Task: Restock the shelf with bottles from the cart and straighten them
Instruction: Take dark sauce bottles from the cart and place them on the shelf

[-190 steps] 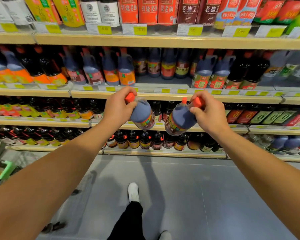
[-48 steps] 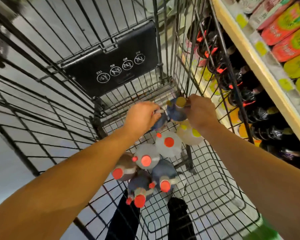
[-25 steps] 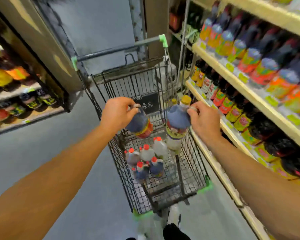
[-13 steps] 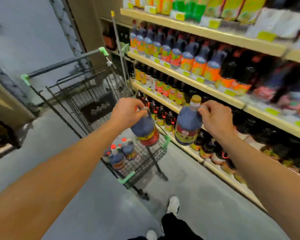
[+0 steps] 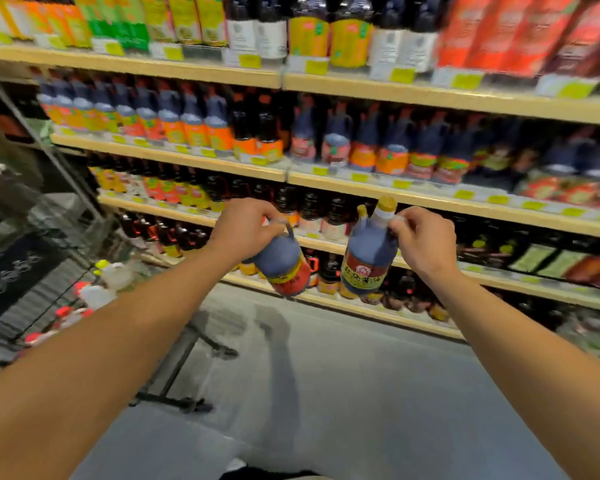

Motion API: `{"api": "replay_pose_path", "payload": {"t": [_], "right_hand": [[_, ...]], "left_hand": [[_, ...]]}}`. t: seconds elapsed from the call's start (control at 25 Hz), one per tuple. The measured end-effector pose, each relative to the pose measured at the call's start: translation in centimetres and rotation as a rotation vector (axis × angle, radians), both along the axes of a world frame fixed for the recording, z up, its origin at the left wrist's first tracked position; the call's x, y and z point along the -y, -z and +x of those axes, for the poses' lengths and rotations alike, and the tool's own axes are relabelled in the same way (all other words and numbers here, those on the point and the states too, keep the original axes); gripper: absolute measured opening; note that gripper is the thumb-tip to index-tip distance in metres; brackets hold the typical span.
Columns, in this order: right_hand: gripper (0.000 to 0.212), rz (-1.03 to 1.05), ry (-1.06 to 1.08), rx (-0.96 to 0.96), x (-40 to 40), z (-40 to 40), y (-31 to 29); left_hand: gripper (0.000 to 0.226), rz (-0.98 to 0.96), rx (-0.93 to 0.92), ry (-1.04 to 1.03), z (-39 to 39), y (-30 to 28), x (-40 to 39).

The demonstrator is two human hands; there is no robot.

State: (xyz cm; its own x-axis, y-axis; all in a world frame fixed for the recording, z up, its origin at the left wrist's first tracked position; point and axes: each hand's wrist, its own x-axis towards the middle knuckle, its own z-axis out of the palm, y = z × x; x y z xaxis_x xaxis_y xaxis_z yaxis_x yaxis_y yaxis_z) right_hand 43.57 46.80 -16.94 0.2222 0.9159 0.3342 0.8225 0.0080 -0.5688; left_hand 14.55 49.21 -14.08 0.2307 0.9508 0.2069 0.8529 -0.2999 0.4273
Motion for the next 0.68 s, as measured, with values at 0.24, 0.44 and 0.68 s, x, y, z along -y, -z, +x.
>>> {"api": "replay_pose_path", "payload": {"t": [0.24, 0.44, 0.68], "right_hand": [[0.019, -0.014, 0.084, 0.008, 3.3, 16.6, -0.2], [0.021, -0.041, 0.193, -0.026, 4.2, 26.4, 0.0], [0.022, -0.051, 0.324, -0.106, 0.5, 33.3, 1.4]], "left_hand": [[0.014, 0.000, 0.046, 0.075, 16.6, 1.2, 0.4], [0.011, -0.002, 0.066, 0.108, 27.0, 2.3, -1.6], [0.011, 0.092, 0.084, 0.206, 36.0, 1.8, -8.5]]}}
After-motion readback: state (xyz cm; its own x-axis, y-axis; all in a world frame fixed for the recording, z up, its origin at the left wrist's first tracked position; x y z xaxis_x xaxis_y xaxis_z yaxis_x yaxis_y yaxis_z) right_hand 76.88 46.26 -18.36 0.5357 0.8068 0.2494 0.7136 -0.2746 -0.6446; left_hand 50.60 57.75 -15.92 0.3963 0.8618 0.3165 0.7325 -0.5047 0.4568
